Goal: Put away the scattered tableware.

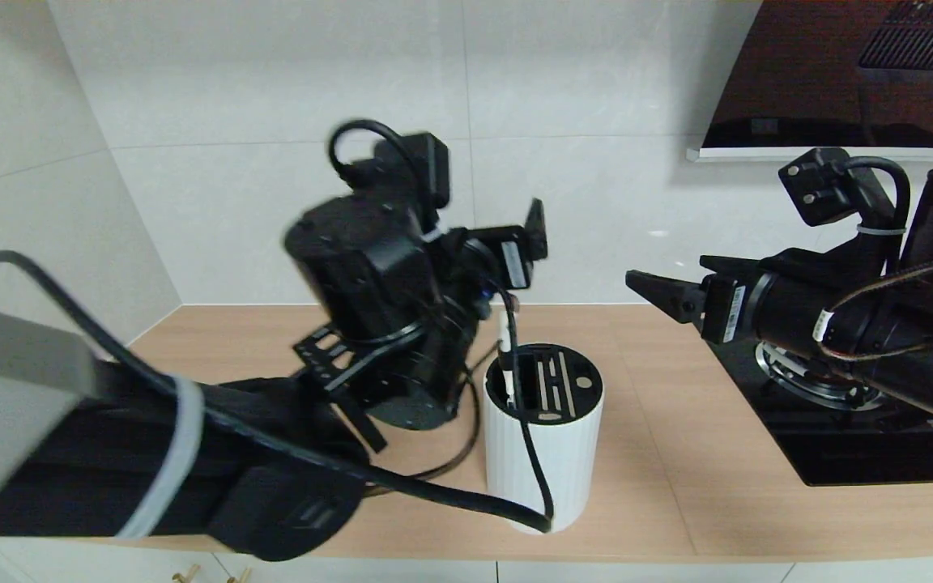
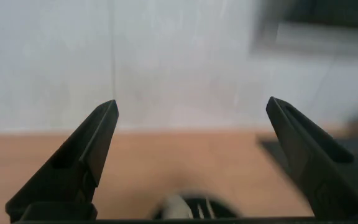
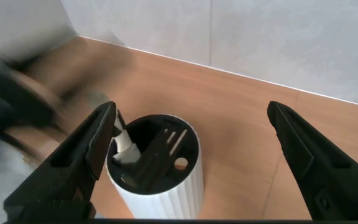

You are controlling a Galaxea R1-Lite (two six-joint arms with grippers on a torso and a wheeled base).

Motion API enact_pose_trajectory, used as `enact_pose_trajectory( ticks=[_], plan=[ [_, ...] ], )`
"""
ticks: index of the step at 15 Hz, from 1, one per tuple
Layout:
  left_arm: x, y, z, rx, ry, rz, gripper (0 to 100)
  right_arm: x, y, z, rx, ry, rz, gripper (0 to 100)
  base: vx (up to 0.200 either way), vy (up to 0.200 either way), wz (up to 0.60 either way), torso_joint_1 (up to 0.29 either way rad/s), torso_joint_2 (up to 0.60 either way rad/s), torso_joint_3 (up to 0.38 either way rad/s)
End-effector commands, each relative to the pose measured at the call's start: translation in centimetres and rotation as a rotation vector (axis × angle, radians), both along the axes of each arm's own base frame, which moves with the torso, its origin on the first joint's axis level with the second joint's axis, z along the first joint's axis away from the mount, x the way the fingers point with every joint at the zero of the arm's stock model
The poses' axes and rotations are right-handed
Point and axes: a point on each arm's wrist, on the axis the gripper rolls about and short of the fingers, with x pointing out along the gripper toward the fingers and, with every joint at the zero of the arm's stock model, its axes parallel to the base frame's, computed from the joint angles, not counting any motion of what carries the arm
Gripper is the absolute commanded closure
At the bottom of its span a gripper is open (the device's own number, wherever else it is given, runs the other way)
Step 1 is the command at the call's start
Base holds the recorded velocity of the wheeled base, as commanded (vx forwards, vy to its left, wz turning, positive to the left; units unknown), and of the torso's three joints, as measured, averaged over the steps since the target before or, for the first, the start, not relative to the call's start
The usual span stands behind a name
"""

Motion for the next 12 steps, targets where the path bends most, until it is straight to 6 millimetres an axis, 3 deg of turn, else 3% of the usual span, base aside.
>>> enact_pose_trajectory(
  ticks=[1, 2, 4, 5, 6, 7, 8, 9, 10, 12],
  plan=[
    [-4.9, 10.3, 7.1, -0.067, -0.143, 0.029, 0, -1.3, -1.3, 0.6, -0.007, -0.037, -0.022, 0, 0.000, 0.000, 0.00, 0.000, 0.00, 0.000],
    [-6.5, 12.8, 6.7, -0.027, -0.118, 0.024, 0, -2.3, -2.0, 1.1, -0.012, -0.064, -0.025, 0, 0.000, 0.000, 0.00, 0.000, 0.00, 0.000],
    [-8.6, 15.6, 5.5, 0.016, -0.082, 0.037, 0, -3.5, -3.1, 1.2, -0.012, -0.079, -0.039, 0, 0.000, 0.000, 0.00, 0.000, 0.00, 0.000],
    [-11.3, 17.9, 4.8, 0.021, -0.077, 0.072, 0, -5.2, -4.9, 1.5, -0.017, -0.117, -0.073, 0, 0.000, 0.000, 0.00, 0.000, 0.00, 0.000],
    [-12.4, 18.8, 4.7, 0.017, -0.085, 0.090, 0, -6.1, -5.7, 1.5, -0.017, -0.134, -0.092, 0, 0.000, 0.000, 0.00, 0.000, 0.00, 0.000],
    [-15.2, 21.0, 4.2, 0.017, -0.092, 0.151, 0, -8.7, -7.4, 1.3, -0.018, -0.175, -0.113, 0, 0.000, 0.000, 0.00, 0.000, 0.00, 0.000],
    [-16.6, 22.0, 3.9, 0.022, -0.088, 0.177, 0, -9.9, -8.2, 1.3, -0.015, -0.200, -0.122, 0, 0.000, 0.000, 0.00, 0.000, 0.00, 0.000],
    [-19.7, 23.5, 3.0, 0.030, -0.070, 0.204, 0, -12.5, -9.9, 0.7, 0.003, -0.243, -0.155, 0, 0.000, 0.000, 0.00, 0.000, 0.00, 0.000],
    [-22.6, 24.6, 1.9, 0.044, -0.049, 0.202, 0, -14.7, -11.2, -0.2, 0.013, -0.270, -0.199, 0, 0.000, 0.000, 0.00, 0.000, 0.00, 0.000],
    [-26.6, 26.1, 0.2, 0.054, -0.028, 0.227, 0, -18.4, -13.0, -2.2, 0.015, -0.283, -0.268, 0, 0.000, 0.000, 0.00, 0.000, 0.00, 0.000]
  ],
)
